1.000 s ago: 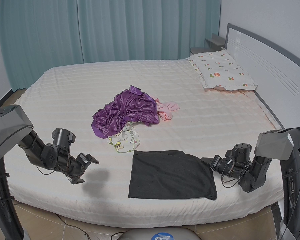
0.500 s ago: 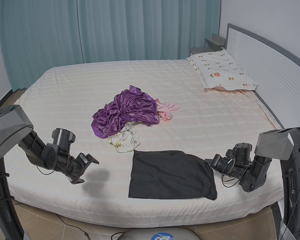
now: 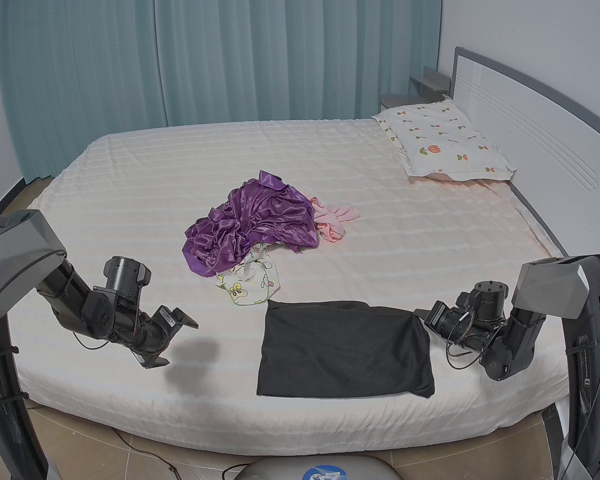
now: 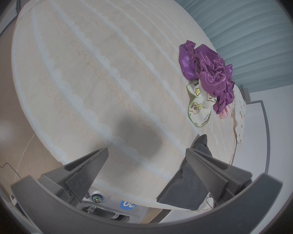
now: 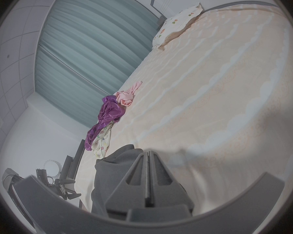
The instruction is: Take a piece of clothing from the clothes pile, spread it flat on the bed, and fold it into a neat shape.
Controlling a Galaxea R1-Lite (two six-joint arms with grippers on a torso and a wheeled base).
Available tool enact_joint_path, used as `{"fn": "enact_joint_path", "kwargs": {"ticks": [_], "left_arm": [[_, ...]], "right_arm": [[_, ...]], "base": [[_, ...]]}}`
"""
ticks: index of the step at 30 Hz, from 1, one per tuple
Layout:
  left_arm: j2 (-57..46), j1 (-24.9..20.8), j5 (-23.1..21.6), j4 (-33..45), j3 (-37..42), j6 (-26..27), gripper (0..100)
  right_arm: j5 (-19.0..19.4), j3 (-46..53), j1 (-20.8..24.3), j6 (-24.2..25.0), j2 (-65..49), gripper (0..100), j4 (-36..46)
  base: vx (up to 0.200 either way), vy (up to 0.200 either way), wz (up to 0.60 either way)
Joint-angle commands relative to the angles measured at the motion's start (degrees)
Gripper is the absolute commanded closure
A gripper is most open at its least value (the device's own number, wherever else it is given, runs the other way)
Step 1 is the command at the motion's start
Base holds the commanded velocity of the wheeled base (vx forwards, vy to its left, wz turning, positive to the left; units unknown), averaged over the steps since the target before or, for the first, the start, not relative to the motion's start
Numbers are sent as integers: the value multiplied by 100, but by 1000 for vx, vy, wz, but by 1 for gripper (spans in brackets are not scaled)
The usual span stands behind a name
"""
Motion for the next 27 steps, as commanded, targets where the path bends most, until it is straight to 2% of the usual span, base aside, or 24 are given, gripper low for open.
{"fn": "enact_joint_path", "kwargs": {"ticks": [1,27], "left_arm": [[1,0,3,-7,0,-3,0],[1,0,3,1,0,-3,0]], "right_arm": [[-6,-29,-25,-6,15,100,4],[-6,-64,-130,-32,130,100,48]], "base": [[0,0,0],[0,0,0]]}}
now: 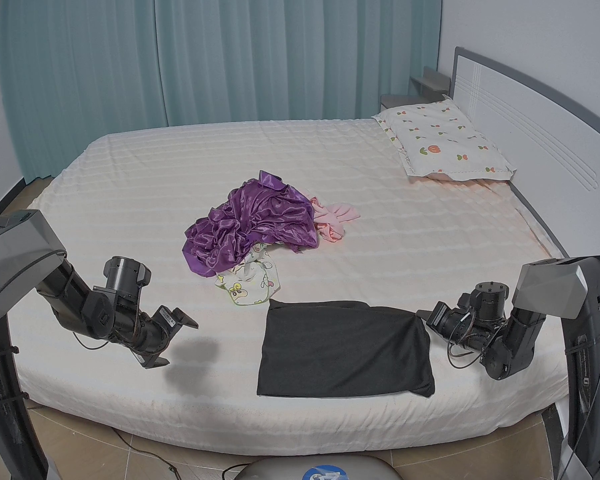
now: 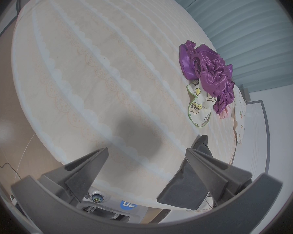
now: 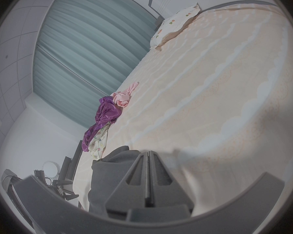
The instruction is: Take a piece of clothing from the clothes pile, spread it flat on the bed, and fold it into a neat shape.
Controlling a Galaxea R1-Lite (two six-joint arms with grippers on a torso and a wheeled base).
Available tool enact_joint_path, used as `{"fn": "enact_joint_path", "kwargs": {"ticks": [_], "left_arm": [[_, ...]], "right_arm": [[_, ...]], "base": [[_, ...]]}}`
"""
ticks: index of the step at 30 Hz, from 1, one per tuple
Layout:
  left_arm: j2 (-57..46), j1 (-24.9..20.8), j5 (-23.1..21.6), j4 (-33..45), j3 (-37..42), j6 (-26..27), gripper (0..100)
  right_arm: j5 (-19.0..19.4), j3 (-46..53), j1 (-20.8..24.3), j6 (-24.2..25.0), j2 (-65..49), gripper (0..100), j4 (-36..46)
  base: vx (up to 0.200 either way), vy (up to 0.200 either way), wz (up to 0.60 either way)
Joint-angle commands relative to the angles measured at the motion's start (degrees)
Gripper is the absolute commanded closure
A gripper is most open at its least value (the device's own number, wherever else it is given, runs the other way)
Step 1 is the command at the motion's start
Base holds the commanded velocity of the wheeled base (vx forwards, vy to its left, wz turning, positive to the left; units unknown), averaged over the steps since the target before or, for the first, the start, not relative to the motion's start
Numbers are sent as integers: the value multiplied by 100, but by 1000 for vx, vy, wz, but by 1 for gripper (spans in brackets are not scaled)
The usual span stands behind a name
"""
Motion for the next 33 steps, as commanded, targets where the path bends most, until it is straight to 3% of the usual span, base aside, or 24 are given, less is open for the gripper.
{"fn": "enact_joint_path", "kwargs": {"ticks": [1,7,8,15,19,24,30,33], "left_arm": [[1,2,1,-1,0,-3,0],[1,2,1,-1,0,-3,0],[1,2,1,-1,0,-3,0],[1,2,-8,-1,0,-3,0],[-201,11,-8,-1,52,-3,0],[-1660,-42,-8,8,343,33,0],[-3646,-121,361,96,562,156,0],[-4718,-121,590,298,808,622,0]], "right_arm": [[2,2,-7,-10,52,100,-2],[10,11,-16,-28,87,100,7],[10,11,-16,-28,87,0,7],[-42,239,-95,-63,-335,0,-160],[-60,1100,-200,-212,-1530,0,-204],[-69,2181,-279,-459,-3499,0,-81],[-69,2981,-279,-968,-6056,0,1106],[-77,3034,-279,-1135,-7568,0,2336]], "base": [[0,0,0],[0,0,0],[0,0,0],[0,0,0],[0,0,0],[0,0,0],[0,0,0],[0,0,0]]}}
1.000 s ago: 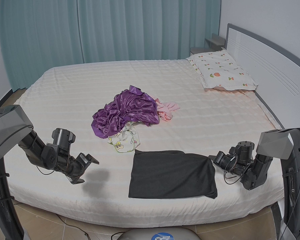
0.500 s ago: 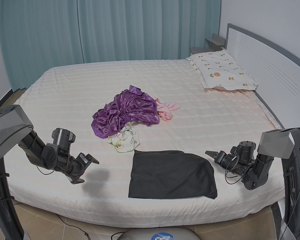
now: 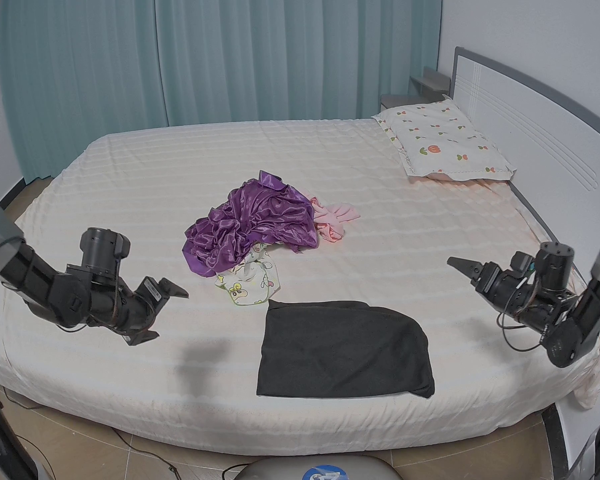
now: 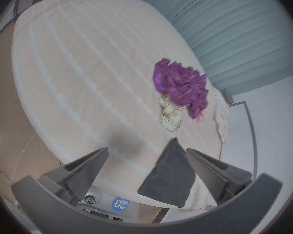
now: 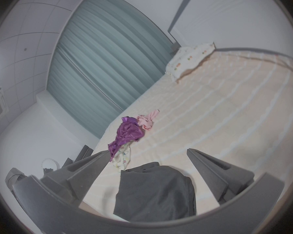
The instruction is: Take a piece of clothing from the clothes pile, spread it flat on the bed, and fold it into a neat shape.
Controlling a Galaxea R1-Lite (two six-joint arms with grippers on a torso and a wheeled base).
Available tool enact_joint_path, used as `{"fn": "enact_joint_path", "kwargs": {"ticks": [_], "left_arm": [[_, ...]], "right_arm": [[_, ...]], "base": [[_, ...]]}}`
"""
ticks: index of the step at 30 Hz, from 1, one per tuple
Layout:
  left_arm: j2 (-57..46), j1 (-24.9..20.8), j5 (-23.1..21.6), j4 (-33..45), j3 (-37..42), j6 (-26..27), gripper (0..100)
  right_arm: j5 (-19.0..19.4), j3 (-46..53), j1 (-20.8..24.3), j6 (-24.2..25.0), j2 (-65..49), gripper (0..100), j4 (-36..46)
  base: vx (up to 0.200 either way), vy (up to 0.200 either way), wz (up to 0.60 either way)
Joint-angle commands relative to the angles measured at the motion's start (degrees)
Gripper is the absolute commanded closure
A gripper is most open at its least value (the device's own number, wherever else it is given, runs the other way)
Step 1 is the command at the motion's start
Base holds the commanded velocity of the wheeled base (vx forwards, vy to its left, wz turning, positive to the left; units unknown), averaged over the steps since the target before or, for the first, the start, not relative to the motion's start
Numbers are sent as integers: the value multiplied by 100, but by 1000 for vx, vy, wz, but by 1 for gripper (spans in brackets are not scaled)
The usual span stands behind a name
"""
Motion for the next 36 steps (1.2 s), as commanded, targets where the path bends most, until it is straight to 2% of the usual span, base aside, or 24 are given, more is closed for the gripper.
{"fn": "enact_joint_path", "kwargs": {"ticks": [1,2,3,4,6,8,11,12,16,18,22,27,31,33,36], "left_arm": [[-3485,-73,555,324,603,701,0],[-3485,-73,555,324,603,701,0],[-4013,-73,801,411,726,859,0],[-4145,-73,871,429,762,877,0],[-4575,-38,1390,429,946,1193,0],[-4813,-38,1908,438,1096,1668,0],[-5129,-47,2269,394,1386,2002,0],[-5533,-64,2409,394,1641,2230,0],[-6649,-64,2462,438,2141,2608,0],[-6790,-64,2489,438,2203,2635,0],[-7766,50,2638,701,2484,2933,0],[-8522,155,2858,1572,2484,3153,0],[-8856,199,2946,1765,2519,3434,0],[-9233,331,3104,1818,2642,3795,0],[-9647,454,3113,1826,2827,4164,0]], "right_arm": [[-12,1014,-56,-611,-4664,0,2428],[-12,1014,-56,-611,-4664,0,2428],[-20,908,-65,-769,-5543,0,3377],[-20,873,-65,-848,-5771,0,3650],[-20,698,-179,-1191,-6799,0,4863],[-12,566,-232,-1481,-7467,0,5645],[-12,495,-241,-1718,-7960,0,6190],[-12,513,-241,-1859,-8337,0,6506],[-12,654,-223,-2034,-9164,0,7157],[-12,662,-223,-2070,-9287,0,7253],[-12,777,-188,-2632,-10262,0,7913],[-20,803,-276,-3045,-10658,0,8176],[-20,847,-373,-3098,-10772,0,8255],[-20,865,-601,-3247,-10825,0,8308],[-20,865,-654,-3467,-10913,0,8308]], "base": [[0,0,0],[0,0,0],[0,0,0],[0,0,0],[0,0,0],[0,0,0],[0,0,0],[0,0,0],[0,0,0],[0,0,0],[0,0,0],[0,0,0],[0,0,0],[0,0,0],[0,0,0]]}}
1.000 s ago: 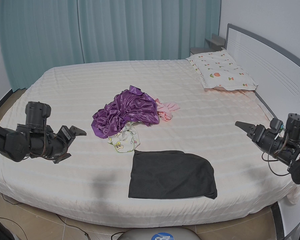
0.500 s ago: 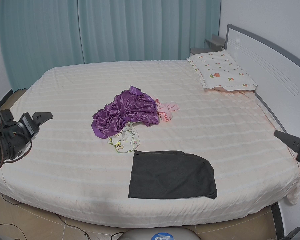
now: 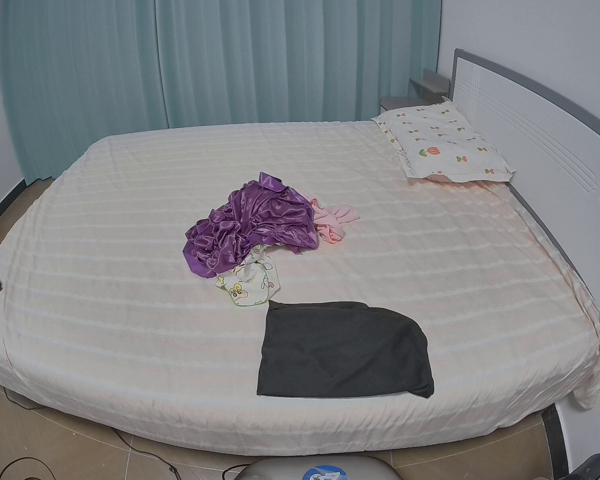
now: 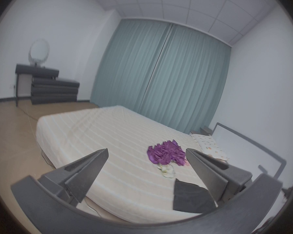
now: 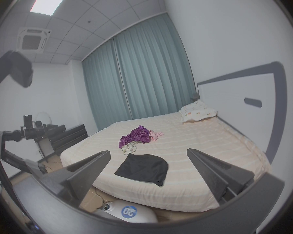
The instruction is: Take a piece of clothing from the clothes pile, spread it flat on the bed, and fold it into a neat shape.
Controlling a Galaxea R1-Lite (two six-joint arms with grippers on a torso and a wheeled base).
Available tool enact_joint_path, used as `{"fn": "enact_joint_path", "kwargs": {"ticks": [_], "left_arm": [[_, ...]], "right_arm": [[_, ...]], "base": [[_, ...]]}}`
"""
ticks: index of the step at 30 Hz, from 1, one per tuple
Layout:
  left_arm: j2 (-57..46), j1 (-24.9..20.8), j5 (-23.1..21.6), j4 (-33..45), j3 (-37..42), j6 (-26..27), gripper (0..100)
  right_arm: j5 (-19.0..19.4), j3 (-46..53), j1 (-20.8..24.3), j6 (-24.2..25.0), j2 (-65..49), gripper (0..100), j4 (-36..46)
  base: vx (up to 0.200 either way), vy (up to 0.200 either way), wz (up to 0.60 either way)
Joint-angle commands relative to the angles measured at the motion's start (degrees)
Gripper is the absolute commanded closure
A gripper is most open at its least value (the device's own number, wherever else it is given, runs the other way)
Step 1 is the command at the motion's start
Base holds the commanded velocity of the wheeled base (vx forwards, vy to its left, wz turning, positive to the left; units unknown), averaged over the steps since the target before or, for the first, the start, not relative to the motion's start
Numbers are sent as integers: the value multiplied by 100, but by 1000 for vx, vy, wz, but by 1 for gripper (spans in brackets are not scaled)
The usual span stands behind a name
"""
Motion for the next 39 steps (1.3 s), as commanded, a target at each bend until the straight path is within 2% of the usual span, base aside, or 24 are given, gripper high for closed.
{"fn": "enact_joint_path", "kwargs": {"ticks": [1,5,10,12,16,19,24,31,33,34,35,36,39], "left_arm": [[-1936,343,353,379,625,916,0],[-2340,493,353,370,1091,1232,0],[-2578,581,388,300,1460,1425,0],[-2586,581,529,308,1521,1452,0],[-2595,572,608,317,1609,1628,0],[-2595,572,625,344,1671,1663,0],[-2621,572,994,300,2145,1839,0],[-2903,475,1003,273,2374,1944,0],[-2929,466,968,238,2383,1944,0],[-2920,466,845,185,2409,1926,0],[-2920,466,845,185,2409,1926,0],[-2920,466,397,89,2435,1874,0],[-2920,466,-174,45,2462,1759,0]], "right_arm": [[-1,115,-259,-666,-1261,0,465],[-1,370,-215,-1123,-1446,0,403],[8,449,-215,-1316,-1446,0,412],[8,388,-206,-1457,-1411,0,421],[8,10,-83,-1396,-1006,0,395],[8,71,5,-1352,-1024,0,447],[25,888,-197,-1440,-1446,0,456],[-18,1565,-197,-1334,-1446,0,17],[-115,1565,-197,-1316,-1446,0,-18],[-344,1565,-197,-1290,-1446,0,-36],[-344,1565,-197,-1290,-1446,0,-36],[-818,1539,-206,-1281,-1446,0,-18],[-924,1565,-206,-1308,-1446,0,-27]], "base": [[0,0,0],[0,0,0],[0,0,0],[0,0,0],[0,0,0],[0,0,0],[0,0,0],[0,0,0],[0,0,0],[0,0,0],[0,0,0],[0,0,0],[0,0,0]]}}
